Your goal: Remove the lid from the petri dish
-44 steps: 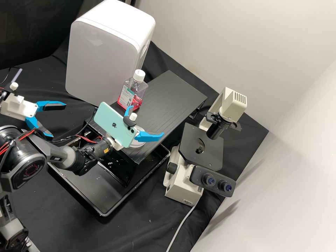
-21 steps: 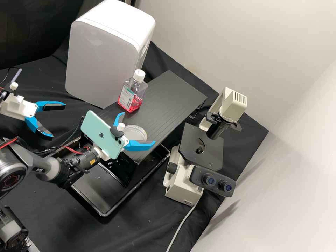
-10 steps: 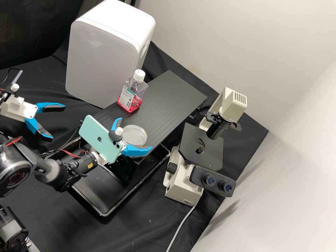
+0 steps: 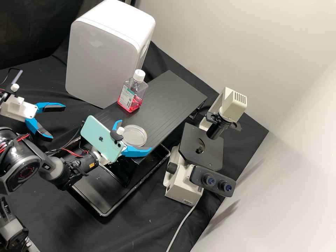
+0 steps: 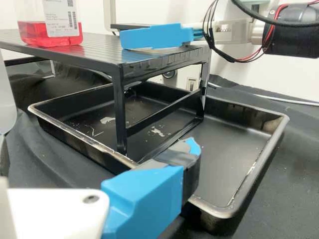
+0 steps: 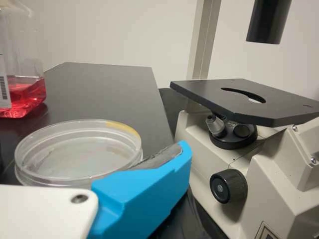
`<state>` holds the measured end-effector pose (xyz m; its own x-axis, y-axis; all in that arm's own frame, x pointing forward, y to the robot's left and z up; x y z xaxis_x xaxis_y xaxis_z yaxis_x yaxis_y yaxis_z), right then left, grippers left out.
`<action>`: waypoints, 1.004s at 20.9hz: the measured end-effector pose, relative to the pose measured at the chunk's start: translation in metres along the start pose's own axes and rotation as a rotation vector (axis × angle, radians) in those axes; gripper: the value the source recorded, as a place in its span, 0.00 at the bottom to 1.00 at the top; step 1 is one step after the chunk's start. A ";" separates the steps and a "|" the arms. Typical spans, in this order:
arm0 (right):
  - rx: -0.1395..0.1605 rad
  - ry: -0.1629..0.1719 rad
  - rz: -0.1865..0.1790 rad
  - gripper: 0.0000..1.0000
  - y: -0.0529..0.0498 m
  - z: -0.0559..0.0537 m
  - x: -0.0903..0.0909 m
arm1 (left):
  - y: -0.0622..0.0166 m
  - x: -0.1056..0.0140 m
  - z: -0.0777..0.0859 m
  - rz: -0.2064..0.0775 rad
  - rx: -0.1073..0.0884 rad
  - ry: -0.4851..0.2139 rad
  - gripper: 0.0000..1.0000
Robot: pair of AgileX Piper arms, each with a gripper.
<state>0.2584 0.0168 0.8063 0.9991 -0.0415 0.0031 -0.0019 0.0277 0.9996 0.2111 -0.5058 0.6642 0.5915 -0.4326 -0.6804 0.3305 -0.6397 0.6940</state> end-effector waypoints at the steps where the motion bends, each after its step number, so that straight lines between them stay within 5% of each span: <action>1: -0.002 0.000 0.000 1.00 0.000 0.000 0.000 | 0.0000 0.000 0.000 0.000 0.000 0.000 1.00; 5: -0.002 0.000 0.000 1.00 0.000 0.000 0.000 | 0.0000 0.000 0.000 0.000 0.000 0.000 1.00; 6: -0.002 0.000 0.000 0.00 0.000 0.000 0.000 | 0.0000 0.000 0.000 0.000 0.000 0.000 1.00; 21: -0.005 0.007 0.005 0.00 0.000 -0.001 0.000 | -0.0009 0.001 0.002 -0.004 0.001 -0.009 1.00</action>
<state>0.2584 0.0175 0.8067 0.9994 -0.0346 0.0079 -0.0068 0.0327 0.9994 0.2097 -0.5069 0.6625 0.5836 -0.4356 -0.6853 0.3321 -0.6421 0.6909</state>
